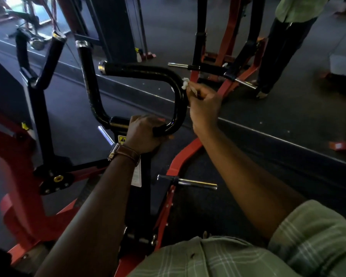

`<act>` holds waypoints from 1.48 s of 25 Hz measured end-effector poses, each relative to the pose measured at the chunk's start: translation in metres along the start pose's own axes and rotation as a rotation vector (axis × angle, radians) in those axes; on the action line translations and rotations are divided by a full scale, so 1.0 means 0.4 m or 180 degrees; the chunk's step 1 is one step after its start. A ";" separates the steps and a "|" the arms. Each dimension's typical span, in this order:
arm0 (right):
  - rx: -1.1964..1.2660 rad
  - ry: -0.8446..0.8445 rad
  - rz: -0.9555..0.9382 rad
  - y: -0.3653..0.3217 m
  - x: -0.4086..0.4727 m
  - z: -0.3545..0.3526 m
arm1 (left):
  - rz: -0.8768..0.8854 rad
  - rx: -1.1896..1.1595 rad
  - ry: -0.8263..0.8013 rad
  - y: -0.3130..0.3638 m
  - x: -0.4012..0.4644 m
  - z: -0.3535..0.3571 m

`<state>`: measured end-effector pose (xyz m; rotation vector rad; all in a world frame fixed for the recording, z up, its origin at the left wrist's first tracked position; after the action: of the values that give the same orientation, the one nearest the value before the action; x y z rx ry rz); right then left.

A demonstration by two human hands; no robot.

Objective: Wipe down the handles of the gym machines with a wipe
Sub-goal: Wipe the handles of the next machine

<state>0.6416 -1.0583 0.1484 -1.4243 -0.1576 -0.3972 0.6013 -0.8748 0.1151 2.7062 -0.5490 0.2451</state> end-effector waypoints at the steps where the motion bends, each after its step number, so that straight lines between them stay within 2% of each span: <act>1: 0.0023 0.0049 0.0059 0.020 -0.019 -0.003 | -0.0025 0.0068 0.0039 0.003 -0.002 0.000; 4: 0.0391 0.0295 0.0785 0.144 -0.168 -0.010 | -0.0188 0.0242 0.0072 0.008 0.003 0.008; 7: 0.0264 0.0410 0.0871 0.170 -0.236 -0.002 | -0.0208 0.0180 0.0081 0.010 0.002 0.012; 8: 0.0048 0.0455 0.0678 0.142 -0.208 -0.006 | -0.0177 0.0128 0.0087 0.012 0.001 0.009; 10: -0.0542 0.0487 -0.0120 0.039 -0.123 -0.011 | -0.0235 0.0025 0.0073 0.018 0.000 -0.001; 12: -0.1279 0.0441 -0.1164 -0.066 -0.058 0.002 | -0.0547 -0.0075 -0.0066 0.016 0.007 -0.005; 13: -0.1540 0.0332 -0.1493 -0.089 -0.050 0.010 | -0.0754 -0.0109 -0.0138 0.012 0.013 -0.005; 16: -0.1995 -0.0060 -0.1803 -0.079 -0.118 0.008 | -0.1210 -0.0161 -0.0257 0.007 0.046 -0.018; 20: -0.1886 -0.0408 -0.2050 -0.076 -0.138 -0.001 | -0.1514 0.0204 -0.0828 -0.007 0.103 -0.015; 23: -0.2246 -0.0902 -0.2210 -0.136 -0.040 0.068 | -0.1523 0.0172 -0.1320 -0.002 0.130 -0.016; 26: -0.2738 -0.1324 -0.2396 -0.149 0.006 0.113 | -0.1357 -0.0080 -0.1446 -0.018 0.136 -0.020; 28: -0.2677 -0.1224 -0.2361 -0.137 -0.011 0.085 | -0.1366 -0.0883 -0.1169 -0.048 0.129 -0.028; 31: -0.2252 -0.0703 -0.1945 -0.106 -0.078 0.006 | -0.1540 -0.2689 -0.0207 -0.091 0.110 -0.058; 33: -0.2125 -0.0548 -0.1587 -0.106 -0.076 0.007 | -0.1863 -0.3550 0.0193 -0.099 0.106 -0.060; 35: -0.2030 -0.0529 -0.1227 -0.126 0.003 0.049 | -0.2286 -0.3756 0.0367 -0.110 0.113 -0.051; 37: -0.1526 -0.0817 -0.0356 -0.096 0.111 0.093 | -0.2540 -0.3440 0.0506 -0.135 0.120 -0.041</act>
<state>0.6735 -1.0331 0.2047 -1.9450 -0.3698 -0.3555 0.6651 -0.8387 0.1243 1.6275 0.3890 -0.0603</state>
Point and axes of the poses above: each hand's wrist, its own x-axis towards the middle knuckle, its own z-axis out of the palm, y = z × x, the point moved 7 cm from there along x, towards the middle knuckle, and after that the axes turned 10 degrees about -y, right-handed, at the moved point
